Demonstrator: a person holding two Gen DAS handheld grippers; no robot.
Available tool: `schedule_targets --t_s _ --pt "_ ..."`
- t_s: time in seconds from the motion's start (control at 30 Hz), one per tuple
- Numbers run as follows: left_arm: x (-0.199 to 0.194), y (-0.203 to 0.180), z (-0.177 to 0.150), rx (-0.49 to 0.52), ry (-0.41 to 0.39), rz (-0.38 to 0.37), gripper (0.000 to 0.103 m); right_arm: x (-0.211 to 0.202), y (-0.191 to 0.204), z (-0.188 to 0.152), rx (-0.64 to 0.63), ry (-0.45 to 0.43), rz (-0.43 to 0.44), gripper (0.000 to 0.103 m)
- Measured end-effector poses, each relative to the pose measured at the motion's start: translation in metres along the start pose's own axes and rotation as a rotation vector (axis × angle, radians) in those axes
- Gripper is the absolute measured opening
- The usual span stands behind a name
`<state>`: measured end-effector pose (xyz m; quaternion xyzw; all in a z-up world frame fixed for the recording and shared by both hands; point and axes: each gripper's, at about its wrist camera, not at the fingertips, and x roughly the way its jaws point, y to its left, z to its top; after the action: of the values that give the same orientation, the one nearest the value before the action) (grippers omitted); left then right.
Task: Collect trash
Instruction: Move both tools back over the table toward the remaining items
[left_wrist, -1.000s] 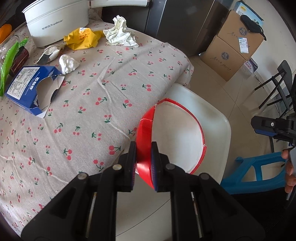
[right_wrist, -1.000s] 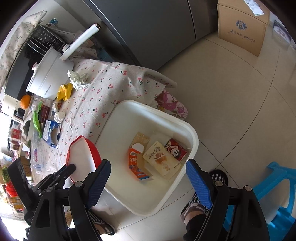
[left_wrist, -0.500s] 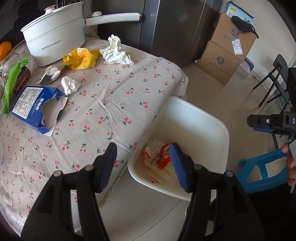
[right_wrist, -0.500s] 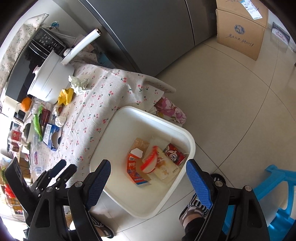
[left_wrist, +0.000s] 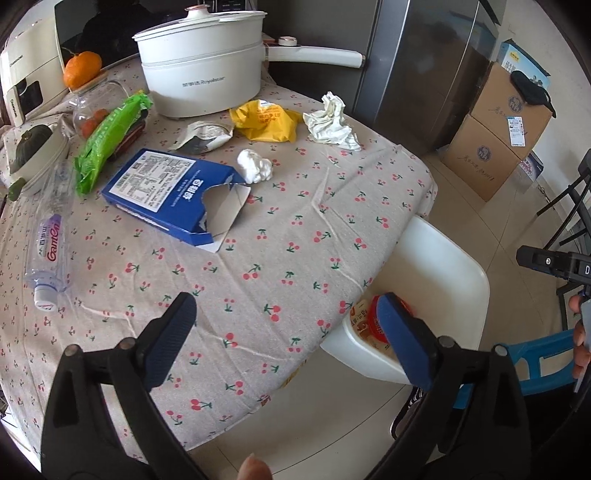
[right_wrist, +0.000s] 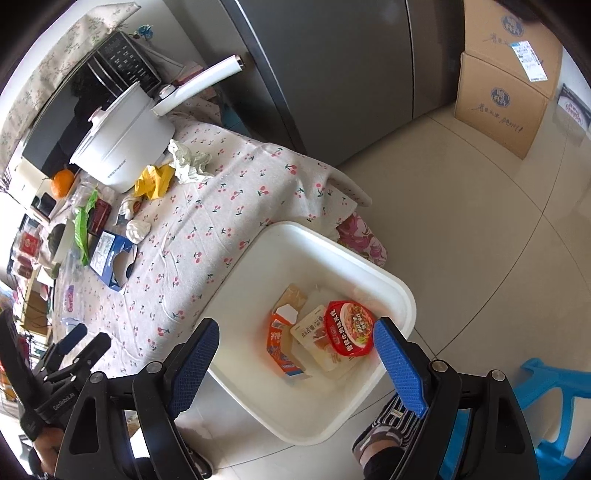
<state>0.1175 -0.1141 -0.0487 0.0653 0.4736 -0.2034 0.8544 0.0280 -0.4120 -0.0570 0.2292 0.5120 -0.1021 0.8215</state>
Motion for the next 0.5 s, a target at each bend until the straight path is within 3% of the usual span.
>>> schedule_targets --t_s 0.17,0.27,0.5 --pt "-0.011 0.030 -0.002 -0.055 -0.024 0.057 0.102 -0.002 0.035 0.002 -0.097 -0.052 -0.016 0.089" --pt "-0.017 0.047 -0.004 -0.077 -0.027 0.090 0.102 -0.001 0.058 0.002 -0.153 -0.077 -0.013 0.103" --pt "-0.031 0.089 -0.012 -0.114 -0.052 0.172 0.102 0.001 0.113 0.003 -0.285 -0.146 -0.025 0.103"
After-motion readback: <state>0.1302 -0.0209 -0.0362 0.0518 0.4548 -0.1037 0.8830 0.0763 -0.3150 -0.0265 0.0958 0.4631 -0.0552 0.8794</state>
